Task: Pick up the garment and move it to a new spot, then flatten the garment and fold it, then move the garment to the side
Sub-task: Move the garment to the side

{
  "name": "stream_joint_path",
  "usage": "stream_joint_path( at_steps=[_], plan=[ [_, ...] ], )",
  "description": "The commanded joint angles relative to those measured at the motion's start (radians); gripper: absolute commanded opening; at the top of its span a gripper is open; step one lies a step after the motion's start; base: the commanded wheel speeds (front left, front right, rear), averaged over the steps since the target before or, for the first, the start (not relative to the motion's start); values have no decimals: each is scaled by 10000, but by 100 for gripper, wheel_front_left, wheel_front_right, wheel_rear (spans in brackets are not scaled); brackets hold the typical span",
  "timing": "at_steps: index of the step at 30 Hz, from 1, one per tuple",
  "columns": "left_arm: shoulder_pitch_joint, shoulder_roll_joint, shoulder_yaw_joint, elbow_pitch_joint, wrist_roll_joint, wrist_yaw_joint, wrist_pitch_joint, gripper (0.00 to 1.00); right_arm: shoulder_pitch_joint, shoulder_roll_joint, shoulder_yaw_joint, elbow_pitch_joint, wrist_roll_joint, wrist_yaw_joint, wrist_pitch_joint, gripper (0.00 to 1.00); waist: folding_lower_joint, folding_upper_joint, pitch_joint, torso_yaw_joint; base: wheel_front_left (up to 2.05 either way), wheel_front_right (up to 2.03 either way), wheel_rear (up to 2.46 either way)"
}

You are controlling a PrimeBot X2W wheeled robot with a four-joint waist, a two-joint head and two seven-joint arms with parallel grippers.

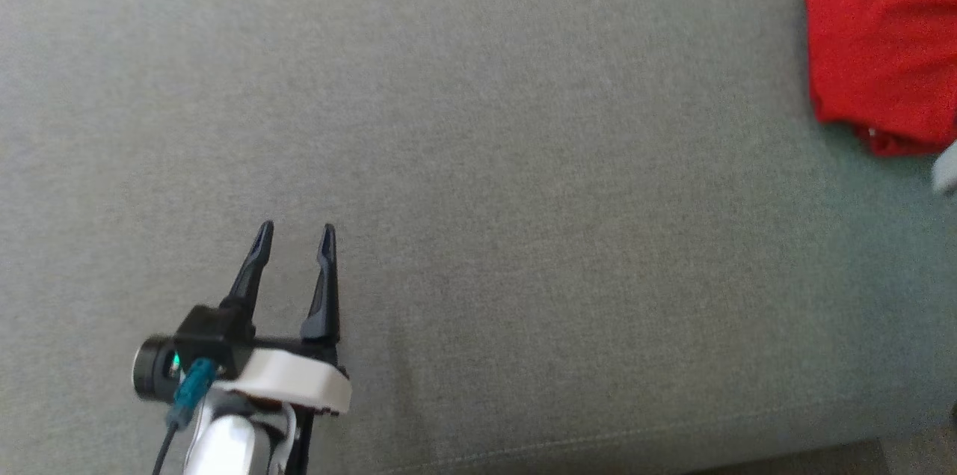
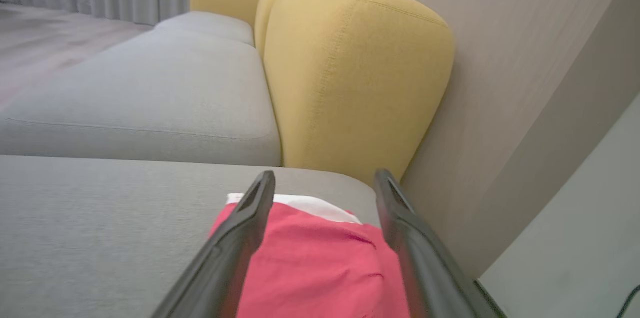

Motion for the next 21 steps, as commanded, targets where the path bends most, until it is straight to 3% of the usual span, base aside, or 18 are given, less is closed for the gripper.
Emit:
stream_joint_path(
  at_steps=[1,10,14,21],
  plan=[
    [77,-7,409,-344,-35,132,-122,100,462,-1,214,-714,124,-7,-179,100,0,-1,-450,225,0,0,0],
    [691,-8,679,-147,-94,656,-122,100,3945,1592,905,-3092,490,-7,-696,100,0,-1,-1710,719,0,0,0],
    [955,-8,866,156,-81,878,-122,100,5038,2174,1473,-3375,538,-7,-951,100,0,-1,-2081,880,0,0,0],
    [1302,-8,1026,701,-140,885,-122,100,6209,2669,1695,-3047,550,-7,-1561,100,0,-1,-2571,1162,0,0,0]
  ],
)
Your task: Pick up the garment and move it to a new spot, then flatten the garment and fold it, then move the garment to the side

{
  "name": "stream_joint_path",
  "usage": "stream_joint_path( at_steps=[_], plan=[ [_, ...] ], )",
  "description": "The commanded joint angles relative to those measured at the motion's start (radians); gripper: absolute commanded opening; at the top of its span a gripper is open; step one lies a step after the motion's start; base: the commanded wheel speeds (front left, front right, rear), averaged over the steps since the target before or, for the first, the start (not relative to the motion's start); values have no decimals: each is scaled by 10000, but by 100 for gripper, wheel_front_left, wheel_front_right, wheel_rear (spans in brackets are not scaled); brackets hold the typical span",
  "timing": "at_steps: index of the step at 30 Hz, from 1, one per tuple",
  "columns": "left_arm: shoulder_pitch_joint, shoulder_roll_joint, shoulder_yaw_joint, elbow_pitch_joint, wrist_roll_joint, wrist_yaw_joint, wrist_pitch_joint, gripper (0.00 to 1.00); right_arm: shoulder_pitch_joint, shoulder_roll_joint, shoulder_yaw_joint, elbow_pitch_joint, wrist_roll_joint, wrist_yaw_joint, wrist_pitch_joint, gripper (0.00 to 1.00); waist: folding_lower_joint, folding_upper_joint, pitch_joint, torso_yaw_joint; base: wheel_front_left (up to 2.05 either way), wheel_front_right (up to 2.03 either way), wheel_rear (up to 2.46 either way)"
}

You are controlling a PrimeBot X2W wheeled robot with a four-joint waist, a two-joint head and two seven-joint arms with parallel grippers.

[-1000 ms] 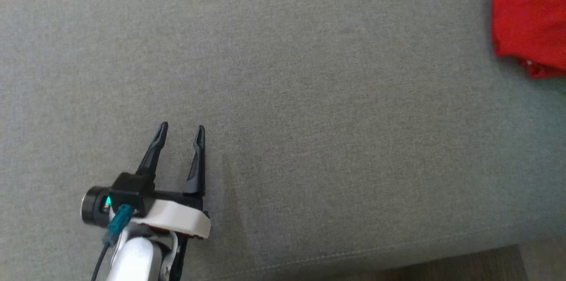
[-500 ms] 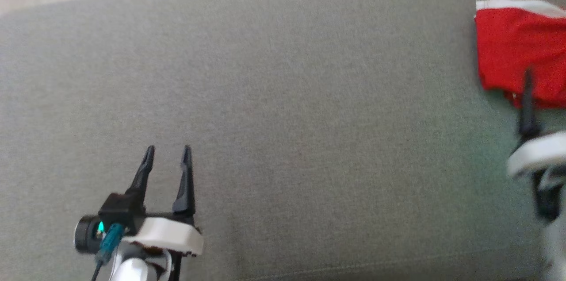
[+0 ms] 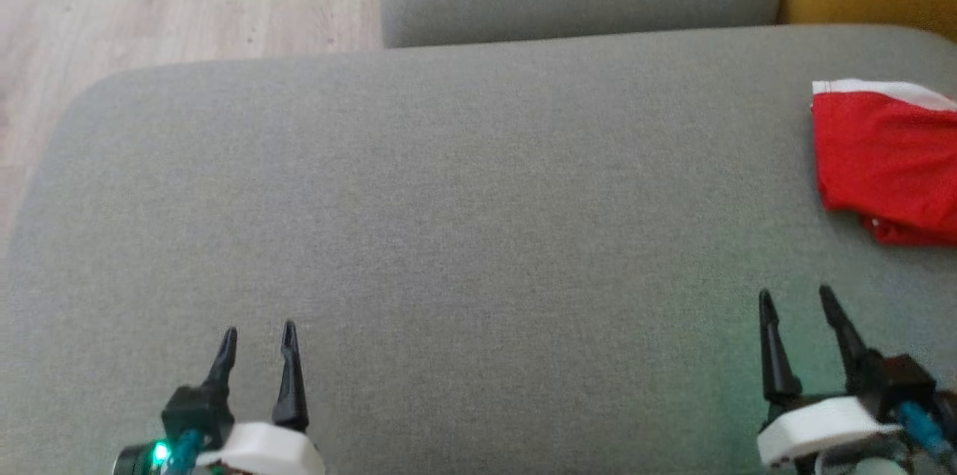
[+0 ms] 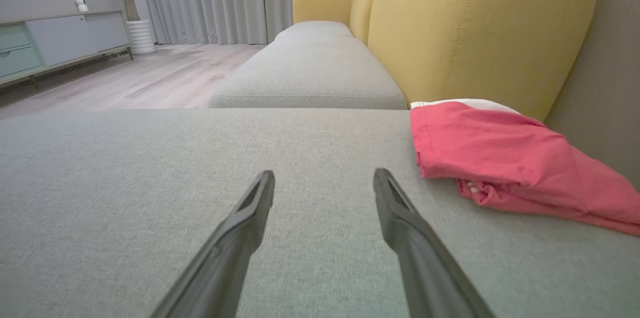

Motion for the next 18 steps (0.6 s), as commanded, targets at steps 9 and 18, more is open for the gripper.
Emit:
stream_joint_path(
  at_steps=[9,18],
  plan=[
    [17,-10,489,-159,-72,-229,-122,100,144,106,69,-184,238,-7,-299,100,1,-1,-311,99,0,0,0],
    [-37,-10,462,-167,-79,-217,-122,100,153,110,91,-346,363,-7,-302,100,1,-1,-306,-53,0,0,0]
  ],
)
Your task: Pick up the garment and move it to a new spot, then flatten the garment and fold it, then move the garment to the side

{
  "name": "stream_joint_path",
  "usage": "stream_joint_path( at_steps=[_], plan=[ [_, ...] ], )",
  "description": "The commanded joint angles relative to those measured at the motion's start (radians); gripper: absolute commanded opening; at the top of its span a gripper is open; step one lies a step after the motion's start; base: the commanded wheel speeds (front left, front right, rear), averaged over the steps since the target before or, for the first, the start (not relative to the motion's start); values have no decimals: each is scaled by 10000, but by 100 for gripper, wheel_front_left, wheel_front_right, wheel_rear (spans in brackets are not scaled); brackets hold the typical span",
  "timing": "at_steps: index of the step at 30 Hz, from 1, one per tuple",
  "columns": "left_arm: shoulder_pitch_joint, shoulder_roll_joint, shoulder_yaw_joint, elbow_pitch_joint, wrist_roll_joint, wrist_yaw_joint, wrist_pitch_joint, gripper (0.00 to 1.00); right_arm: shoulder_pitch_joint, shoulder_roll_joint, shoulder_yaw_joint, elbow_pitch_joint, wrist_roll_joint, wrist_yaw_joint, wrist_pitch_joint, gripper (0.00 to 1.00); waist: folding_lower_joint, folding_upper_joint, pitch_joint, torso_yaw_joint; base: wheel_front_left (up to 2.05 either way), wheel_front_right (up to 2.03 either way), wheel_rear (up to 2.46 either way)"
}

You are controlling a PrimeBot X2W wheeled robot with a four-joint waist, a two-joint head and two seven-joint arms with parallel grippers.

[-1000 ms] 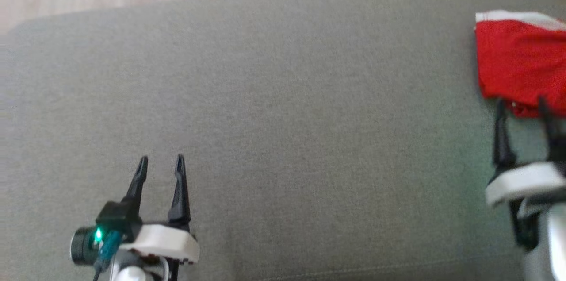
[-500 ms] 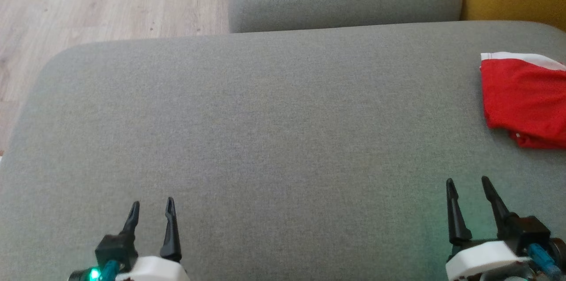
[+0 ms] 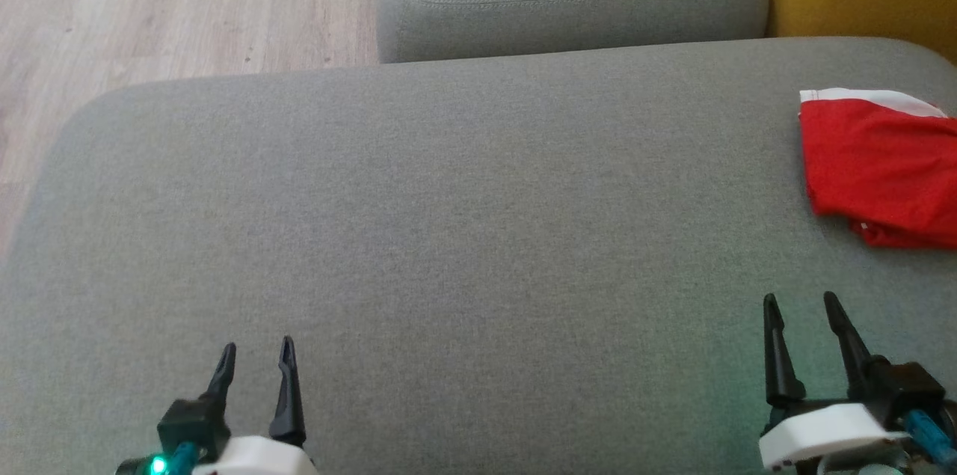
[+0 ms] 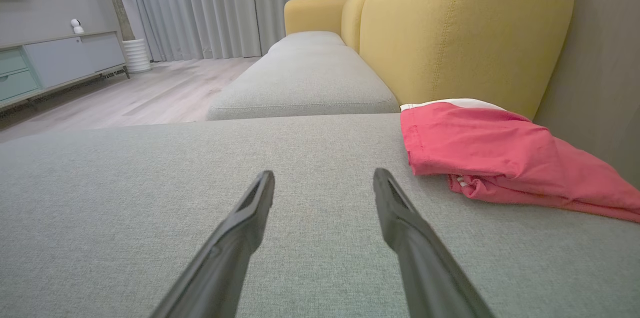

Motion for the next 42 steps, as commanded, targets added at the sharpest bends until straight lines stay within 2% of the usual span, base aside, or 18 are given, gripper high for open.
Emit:
stream_joint_path(
  at_steps=[1,9,10,15,42],
  plan=[
    [-418,-12,295,-325,-6,-21,-122,100,-158,-74,194,-352,74,-7,-136,100,1,0,6,-7,0,0,0],
    [-410,-12,294,-237,-93,45,-122,100,-156,-73,222,-346,109,-7,-136,100,1,0,5,5,0,0,0],
    [0,0,0,47,-150,19,0,0,0,0,-2,-4,62,0,0,0,1,0,4,4,0,0,0],
    [-8,-4,49,392,-562,-39,105,0,-101,6,-36,361,364,0,140,0,1,0,3,3,0,0,0],
    [-532,-6,554,353,-3564,-530,860,0,-423,-11,-43,184,3655,-2,848,0,1,0,43,-40,0,0,0]
  ],
)
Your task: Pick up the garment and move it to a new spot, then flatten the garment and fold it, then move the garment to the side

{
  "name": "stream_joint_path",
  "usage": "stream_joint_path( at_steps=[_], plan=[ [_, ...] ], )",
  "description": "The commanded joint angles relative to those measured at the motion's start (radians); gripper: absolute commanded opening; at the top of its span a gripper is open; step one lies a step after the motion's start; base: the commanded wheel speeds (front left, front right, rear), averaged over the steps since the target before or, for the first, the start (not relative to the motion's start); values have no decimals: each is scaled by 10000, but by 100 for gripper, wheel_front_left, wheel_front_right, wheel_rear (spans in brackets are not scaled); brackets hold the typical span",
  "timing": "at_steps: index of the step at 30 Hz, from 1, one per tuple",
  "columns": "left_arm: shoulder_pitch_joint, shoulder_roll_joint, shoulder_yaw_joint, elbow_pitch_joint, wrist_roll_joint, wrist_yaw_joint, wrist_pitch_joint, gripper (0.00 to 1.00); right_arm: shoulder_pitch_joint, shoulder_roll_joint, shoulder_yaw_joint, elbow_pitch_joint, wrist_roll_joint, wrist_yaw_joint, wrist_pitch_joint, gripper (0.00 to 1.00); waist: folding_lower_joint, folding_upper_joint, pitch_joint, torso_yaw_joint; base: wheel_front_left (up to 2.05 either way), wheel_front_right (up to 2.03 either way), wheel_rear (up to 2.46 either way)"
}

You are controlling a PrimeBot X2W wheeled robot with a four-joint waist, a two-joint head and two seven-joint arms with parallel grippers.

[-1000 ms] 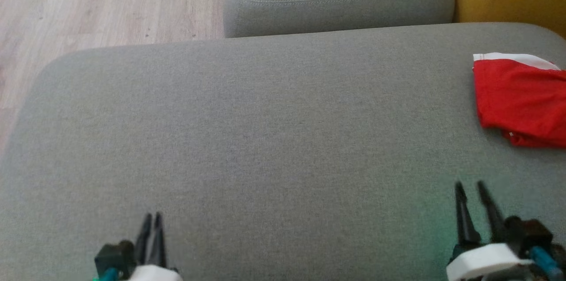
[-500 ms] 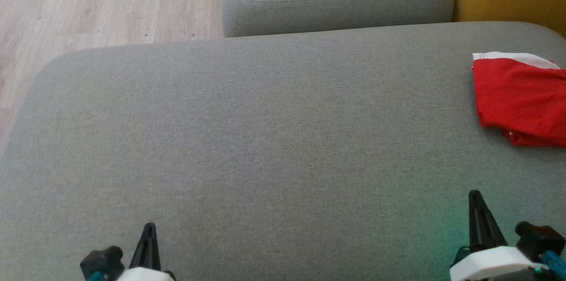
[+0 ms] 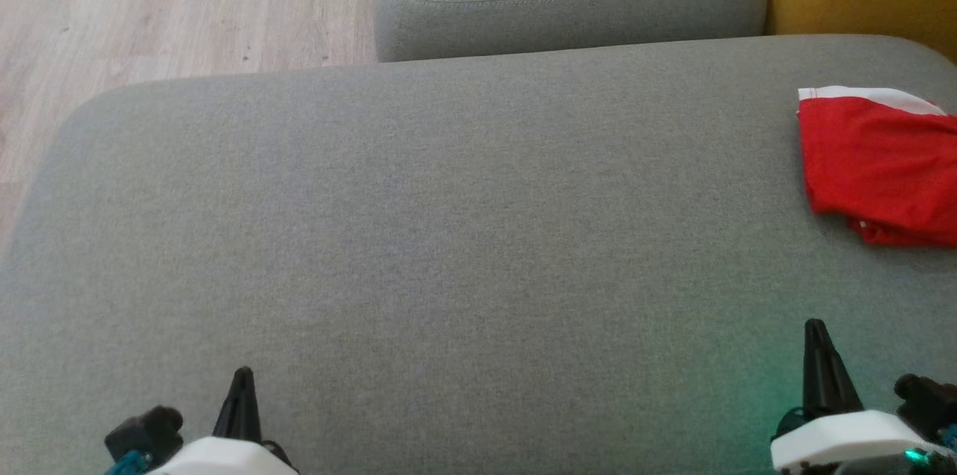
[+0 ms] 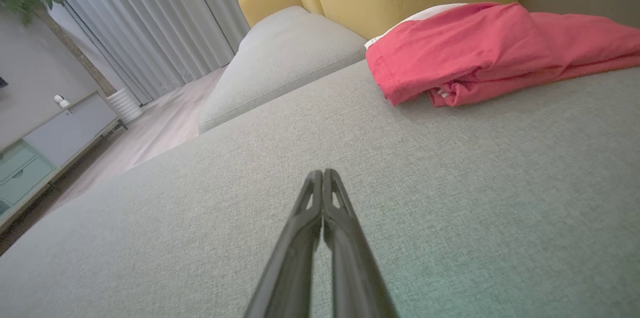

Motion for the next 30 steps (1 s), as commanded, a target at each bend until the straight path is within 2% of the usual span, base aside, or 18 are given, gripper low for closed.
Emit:
stream_joint_path(
  at_steps=[1,30],
  plan=[
    [-511,6,189,-322,-365,-127,90,0,-575,-33,-28,-360,429,-2,81,0,0,0,3,-3,0,0,0],
    [-1074,4,729,-368,-3585,-655,896,0,-993,-51,-97,-474,3930,-3,884,0,0,0,47,-49,0,0,0]
  ],
)
